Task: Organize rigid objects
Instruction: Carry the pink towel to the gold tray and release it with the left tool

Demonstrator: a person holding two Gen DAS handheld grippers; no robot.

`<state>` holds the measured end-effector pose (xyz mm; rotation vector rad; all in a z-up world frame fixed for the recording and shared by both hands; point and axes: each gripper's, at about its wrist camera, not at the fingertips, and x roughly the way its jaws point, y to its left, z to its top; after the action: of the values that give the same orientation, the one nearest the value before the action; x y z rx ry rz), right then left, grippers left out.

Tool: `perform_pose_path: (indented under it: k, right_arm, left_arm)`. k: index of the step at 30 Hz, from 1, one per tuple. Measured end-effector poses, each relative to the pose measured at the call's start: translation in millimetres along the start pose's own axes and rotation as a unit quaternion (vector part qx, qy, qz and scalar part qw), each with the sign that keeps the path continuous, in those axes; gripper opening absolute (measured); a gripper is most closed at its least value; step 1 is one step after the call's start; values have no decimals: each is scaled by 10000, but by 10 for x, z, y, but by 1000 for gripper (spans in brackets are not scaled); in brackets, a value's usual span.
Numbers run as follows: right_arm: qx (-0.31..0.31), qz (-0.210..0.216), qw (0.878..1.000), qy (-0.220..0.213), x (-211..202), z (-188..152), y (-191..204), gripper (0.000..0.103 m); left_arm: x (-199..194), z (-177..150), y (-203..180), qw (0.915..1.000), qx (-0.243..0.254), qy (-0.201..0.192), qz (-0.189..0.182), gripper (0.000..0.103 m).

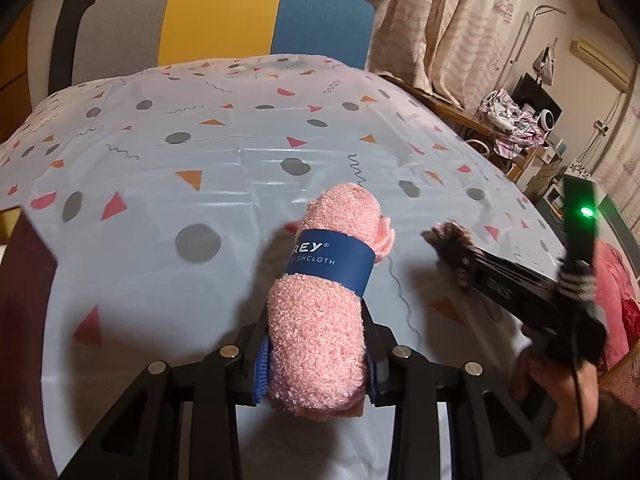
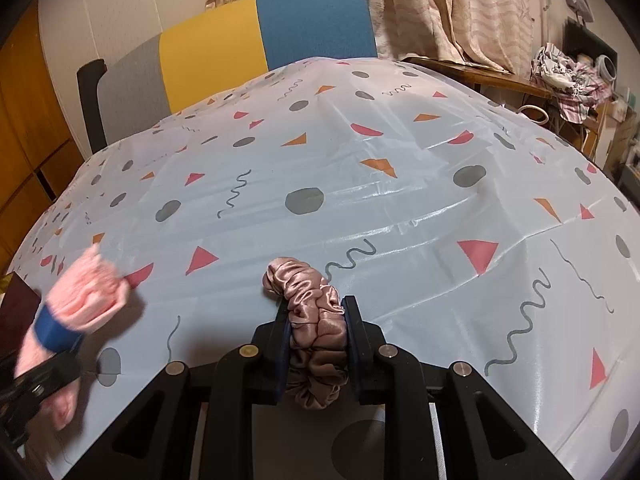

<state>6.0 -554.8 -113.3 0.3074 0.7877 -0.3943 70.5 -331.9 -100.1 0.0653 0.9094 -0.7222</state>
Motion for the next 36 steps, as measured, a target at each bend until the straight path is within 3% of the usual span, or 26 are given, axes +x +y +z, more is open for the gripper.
perform_pose_path:
  k: [20,29,36]
  right_arm:
    - [-196,-244,9995,9,8,-9,83,23]
    - [-266,-321,9991,13,12,-8,104,23]
    - [-372,-446,9983,26,14,-8,145,23]
  left_arm:
    - [-918,-353,113,9992,14,-340,-221,35]
    - [-1461,-537,467,9977,-203,-649,57,35]
    - [-1853,-675,976,9921,-736,-941,384,35]
